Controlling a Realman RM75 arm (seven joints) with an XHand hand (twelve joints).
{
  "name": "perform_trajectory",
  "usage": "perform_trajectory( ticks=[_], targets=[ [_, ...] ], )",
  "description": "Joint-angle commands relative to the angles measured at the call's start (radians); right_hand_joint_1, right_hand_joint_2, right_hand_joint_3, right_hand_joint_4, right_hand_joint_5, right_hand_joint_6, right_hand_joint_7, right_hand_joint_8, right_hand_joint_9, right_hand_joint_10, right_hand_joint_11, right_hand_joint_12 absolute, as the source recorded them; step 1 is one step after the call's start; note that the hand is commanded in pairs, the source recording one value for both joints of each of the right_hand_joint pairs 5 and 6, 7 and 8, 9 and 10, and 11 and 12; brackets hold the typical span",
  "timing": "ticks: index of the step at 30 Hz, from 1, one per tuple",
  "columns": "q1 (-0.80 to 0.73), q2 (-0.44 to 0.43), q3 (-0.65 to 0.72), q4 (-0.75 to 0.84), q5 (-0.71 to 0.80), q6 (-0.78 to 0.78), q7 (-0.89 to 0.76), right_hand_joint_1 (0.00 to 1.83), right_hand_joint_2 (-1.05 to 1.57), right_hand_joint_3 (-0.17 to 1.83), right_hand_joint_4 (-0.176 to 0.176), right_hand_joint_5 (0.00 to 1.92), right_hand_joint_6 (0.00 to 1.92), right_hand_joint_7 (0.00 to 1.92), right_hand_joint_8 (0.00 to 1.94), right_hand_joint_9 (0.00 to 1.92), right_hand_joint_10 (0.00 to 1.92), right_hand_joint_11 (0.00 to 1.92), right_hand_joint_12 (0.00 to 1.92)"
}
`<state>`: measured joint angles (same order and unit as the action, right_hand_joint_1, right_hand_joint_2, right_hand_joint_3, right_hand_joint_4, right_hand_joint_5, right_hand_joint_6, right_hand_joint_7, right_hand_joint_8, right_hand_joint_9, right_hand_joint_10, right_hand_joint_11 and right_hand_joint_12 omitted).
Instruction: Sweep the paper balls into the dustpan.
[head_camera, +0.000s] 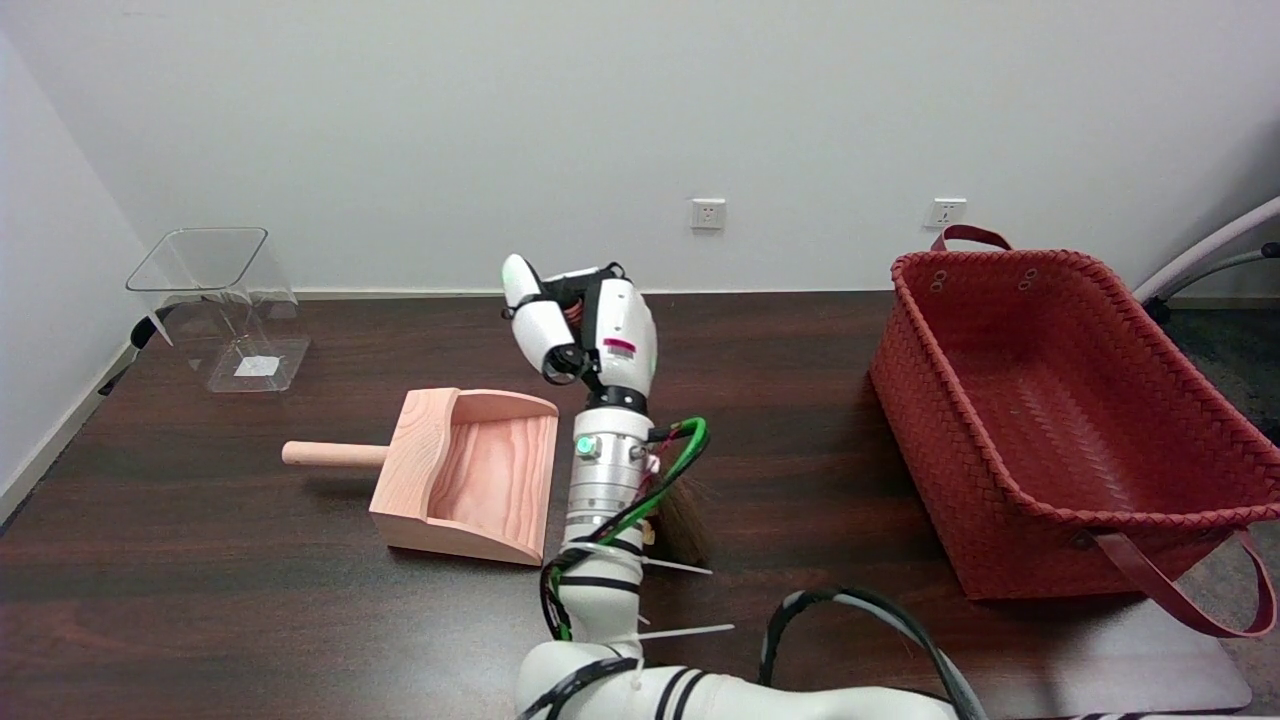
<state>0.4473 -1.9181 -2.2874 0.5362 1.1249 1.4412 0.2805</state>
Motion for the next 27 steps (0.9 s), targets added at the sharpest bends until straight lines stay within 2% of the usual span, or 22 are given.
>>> perform_trajectory(
  ticks=[1,3,4,5,6,10,19,23,27],
  targets=[
    [0.08,-0.069,-0.006,-0.094,-0.001,0.014,0.153,0.65,1.57,-0.07,0.0,1.92,1.92,1.92,1.92,1.92,1.92,1.92,1.92],
    [0.08,-0.064,-0.007,-0.095,-0.002,0.015,0.178,0.66,1.57,-0.11,0.0,1.92,1.92,1.92,1.92,1.92,1.92,1.92,1.92],
    [0.112,-0.134,-0.14,-0.022,0.018,0.121,0.218,0.66,1.57,-0.11,0.0,1.92,1.92,1.92,1.92,1.92,1.92,1.92,1.92],
    [0.086,-0.086,-0.034,-0.078,0.013,0.047,0.188,0.65,1.57,-0.11,0.0,1.92,1.92,1.92,1.92,1.92,1.92,1.92,1.92],
    [0.078,-0.071,0.003,-0.095,0.012,0.027,0.179,0.65,1.57,-0.11,0.0,1.92,1.92,1.92,1.92,1.92,1.92,1.92,1.92],
    [0.081,-0.071,0.007,-0.095,0.02,0.077,0.256,0.65,1.57,-0.08,0.0,1.92,1.92,1.92,1.92,1.92,1.92,1.92,1.92],
    [0.095,-0.072,0.008,-0.068,0.093,0.131,0.663,0.61,1.57,-0.02,0.0,1.92,1.92,1.92,1.92,1.92,1.92,1.92,1.92],
    [0.08,-0.057,0.003,-0.018,0.082,0.148,0.65,0.59,1.57,0.01,0.0,1.92,1.92,1.92,1.92,1.92,1.92,1.92,1.92],
    [0.031,-0.014,-0.004,0.114,0.041,0.121,0.507,0.61,1.57,-0.02,0.0,1.92,1.92,1.92,1.92,1.92,1.92,1.92,1.92]
  ],
)
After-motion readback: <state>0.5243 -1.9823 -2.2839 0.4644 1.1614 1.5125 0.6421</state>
